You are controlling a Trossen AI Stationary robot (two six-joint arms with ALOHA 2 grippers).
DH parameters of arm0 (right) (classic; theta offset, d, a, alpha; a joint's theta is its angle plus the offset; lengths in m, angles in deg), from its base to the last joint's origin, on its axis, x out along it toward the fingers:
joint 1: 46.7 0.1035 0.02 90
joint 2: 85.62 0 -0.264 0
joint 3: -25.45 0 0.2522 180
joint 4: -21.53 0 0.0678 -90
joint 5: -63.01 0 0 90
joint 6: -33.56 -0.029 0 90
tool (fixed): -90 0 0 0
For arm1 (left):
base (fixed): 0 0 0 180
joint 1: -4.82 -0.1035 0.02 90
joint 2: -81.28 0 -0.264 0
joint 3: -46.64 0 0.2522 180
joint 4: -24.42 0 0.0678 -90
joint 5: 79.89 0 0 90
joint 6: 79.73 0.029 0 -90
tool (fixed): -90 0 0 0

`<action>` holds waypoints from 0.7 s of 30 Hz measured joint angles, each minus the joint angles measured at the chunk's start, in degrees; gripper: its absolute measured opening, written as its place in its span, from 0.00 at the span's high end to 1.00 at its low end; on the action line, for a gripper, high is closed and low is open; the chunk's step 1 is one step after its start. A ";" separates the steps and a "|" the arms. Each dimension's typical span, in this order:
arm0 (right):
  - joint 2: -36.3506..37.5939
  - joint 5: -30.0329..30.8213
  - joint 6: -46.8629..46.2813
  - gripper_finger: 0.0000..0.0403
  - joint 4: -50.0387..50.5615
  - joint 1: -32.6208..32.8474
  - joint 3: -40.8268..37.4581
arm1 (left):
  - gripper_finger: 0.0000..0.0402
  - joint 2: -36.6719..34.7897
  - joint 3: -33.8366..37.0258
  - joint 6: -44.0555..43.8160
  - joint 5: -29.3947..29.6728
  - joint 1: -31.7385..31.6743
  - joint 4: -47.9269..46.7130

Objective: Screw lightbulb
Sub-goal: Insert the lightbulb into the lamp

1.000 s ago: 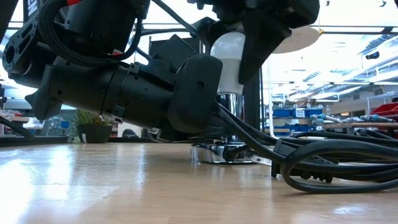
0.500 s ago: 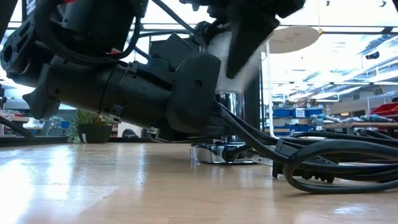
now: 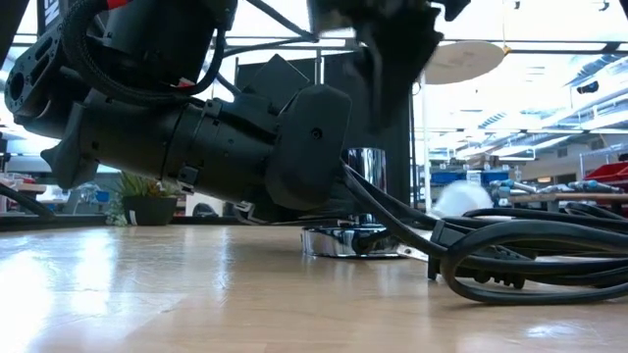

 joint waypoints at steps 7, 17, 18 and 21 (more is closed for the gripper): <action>0.31 12.48 -4.96 0.44 16.45 -3.58 -2.76 | 0.51 0.00 0.00 0.20 -0.35 0.11 0.01; 17.12 9.27 0.02 0.39 -1.38 -10.91 -23.12 | 0.39 0.11 0.11 0.28 0.41 0.75 -1.15; 19.74 9.20 1.59 0.39 -4.73 -11.44 -25.51 | 0.37 0.11 0.09 0.27 0.34 0.79 -1.10; 26.08 7.48 10.44 0.36 -11.95 -12.22 -32.77 | 0.32 0.11 0.09 0.25 0.45 0.79 -1.05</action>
